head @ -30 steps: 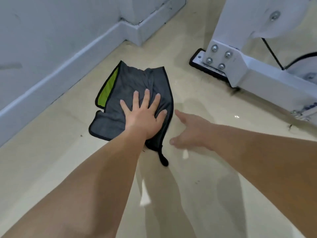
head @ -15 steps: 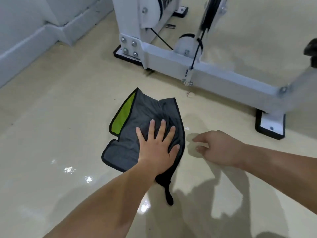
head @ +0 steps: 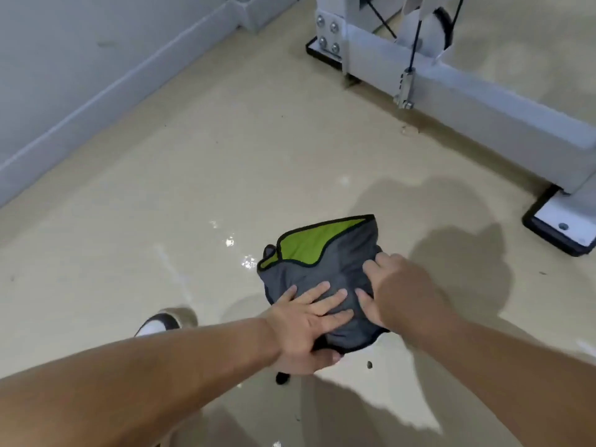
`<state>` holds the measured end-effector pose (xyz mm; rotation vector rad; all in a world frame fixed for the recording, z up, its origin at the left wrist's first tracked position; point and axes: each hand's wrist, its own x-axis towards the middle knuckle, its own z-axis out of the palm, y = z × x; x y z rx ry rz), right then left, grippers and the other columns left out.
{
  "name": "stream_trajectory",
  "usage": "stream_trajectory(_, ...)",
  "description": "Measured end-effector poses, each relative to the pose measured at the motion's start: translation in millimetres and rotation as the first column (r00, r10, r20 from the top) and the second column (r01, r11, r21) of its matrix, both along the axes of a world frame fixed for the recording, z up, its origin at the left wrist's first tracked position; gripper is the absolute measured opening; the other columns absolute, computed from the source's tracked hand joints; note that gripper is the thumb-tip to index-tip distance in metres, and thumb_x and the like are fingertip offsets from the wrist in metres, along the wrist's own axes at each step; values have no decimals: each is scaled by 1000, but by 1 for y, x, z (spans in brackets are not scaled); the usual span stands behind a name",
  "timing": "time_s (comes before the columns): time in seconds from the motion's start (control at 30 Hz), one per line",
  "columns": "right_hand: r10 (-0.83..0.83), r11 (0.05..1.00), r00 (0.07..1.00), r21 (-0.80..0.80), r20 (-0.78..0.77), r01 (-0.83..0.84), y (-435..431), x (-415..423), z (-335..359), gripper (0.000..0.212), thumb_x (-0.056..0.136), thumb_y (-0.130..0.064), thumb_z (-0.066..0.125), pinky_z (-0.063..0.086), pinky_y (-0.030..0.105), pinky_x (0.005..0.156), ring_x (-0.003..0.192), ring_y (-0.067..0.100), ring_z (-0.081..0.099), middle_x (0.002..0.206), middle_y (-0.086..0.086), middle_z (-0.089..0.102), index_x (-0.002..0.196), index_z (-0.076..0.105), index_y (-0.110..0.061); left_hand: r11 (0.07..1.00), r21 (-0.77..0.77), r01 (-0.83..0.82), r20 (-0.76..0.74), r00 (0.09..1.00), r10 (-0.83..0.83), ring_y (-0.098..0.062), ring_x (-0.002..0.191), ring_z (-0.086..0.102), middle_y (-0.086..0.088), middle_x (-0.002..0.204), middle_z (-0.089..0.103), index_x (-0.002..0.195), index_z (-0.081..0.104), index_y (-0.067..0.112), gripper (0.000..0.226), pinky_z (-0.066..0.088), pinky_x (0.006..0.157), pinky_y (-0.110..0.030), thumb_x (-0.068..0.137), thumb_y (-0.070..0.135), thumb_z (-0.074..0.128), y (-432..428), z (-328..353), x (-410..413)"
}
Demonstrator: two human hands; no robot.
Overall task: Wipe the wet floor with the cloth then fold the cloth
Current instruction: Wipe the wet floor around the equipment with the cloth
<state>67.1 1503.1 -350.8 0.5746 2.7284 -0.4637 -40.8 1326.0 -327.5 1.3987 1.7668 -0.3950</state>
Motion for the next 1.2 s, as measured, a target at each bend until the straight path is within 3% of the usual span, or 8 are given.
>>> stream_trajectory(0.17, 197, 952, 967, -266, 164, -149, -80, -2, 10, 34, 84, -48, 50, 53, 40, 83, 105, 28, 61, 108, 2, 60, 106, 50, -22, 973, -181, -143, -17, 990, 142, -12, 161, -5, 7, 176, -2, 168, 9, 29, 79, 5, 131, -37, 104, 46, 52, -75, 46, 22)
stream_trajectory(0.3, 397, 918, 897, -93, 197, -386, -122, 17, 13, 43, 85, -34, 58, 54, 44, 90, 115, 28, 56, 122, 7, 56, 124, 48, -18, 992, -112, -56, -211, 977, 32, -23, 162, -2, -2, 176, -4, 167, 0, 25, 77, 3, 130, -46, 106, 35, 46, -100, 33, 45)
stream_trajectory(0.4, 265, 960, 944, -143, 196, -240, -119, 2, 1, 43, 87, -35, 54, 50, 37, 91, 118, 28, 58, 123, 6, 59, 128, 51, -20, 999, 4, -31, -303, 952, 31, -30, 161, -8, -5, 175, -11, 167, -6, 20, 73, -1, 129, -52, 109, 37, 35, -94, -3, 43)
stream_trajectory(0.53, 210, 973, 950, -140, 229, -182, -114, -18, -7, 24, 75, -41, 51, 45, 28, 71, 96, 26, 67, 95, 2, 69, 86, 58, -22, 976, 195, -100, -289, 945, 154, -24, 159, -20, 3, 174, -21, 165, -15, 30, 65, -10, 127, -55, 111, 46, 17, -119, -42, 41)
stream_trajectory(0.67, -58, 956, 975, -269, 216, 116, -115, -27, 11, 22, 82, -30, 62, 42, 31, 61, 70, 26, 60, 69, 3, 62, 67, 60, -14, 923, 343, -172, -216, 943, 255, -24, 161, -10, 3, 176, -7, 167, -1, 32, 65, -4, 126, -59, 110, 49, 26, -155, -62, 50)
stream_trajectory(0.8, -185, 980, 982, -65, 25, 186, -134, -26, 7, 16, 78, -39, 50, 55, 39, 72, 75, 23, 62, 78, -6, 64, 81, 60, -27, 809, 516, -281, -134, 906, 401, -24, 161, 2, 1, 176, 8, 165, 19, 34, 62, 3, 126, -57, 108, 49, 38, -208, -68, 26)
stream_trajectory(1.0, 59, 997, 998, 40, 33, -60, -223, -37, -1, 24, 90, -48, 48, 50, 43, 87, 114, 25, 52, 117, -5, 47, 112, 52, -37, 648, 448, -616, -195, 640, 743, -18, 160, -13, 8, 175, -14, 165, -4, 41, 62, 1, 126, -58, 108, 56, 15, -335, -69, -40)
stream_trajectory(1.2, 292, 956, 956, 16, 40, -293, -313, -56, -1, 9, 86, -40, 51, 52, 38, 77, 105, 19, 51, 104, -10, 47, 87, 50, -31, 290, 403, -868, -252, 199, 947, -21, 160, -18, 5, 174, -18, 165, -11, 38, 62, -5, 128, -57, 108, 54, 8, -466, -68, -36)
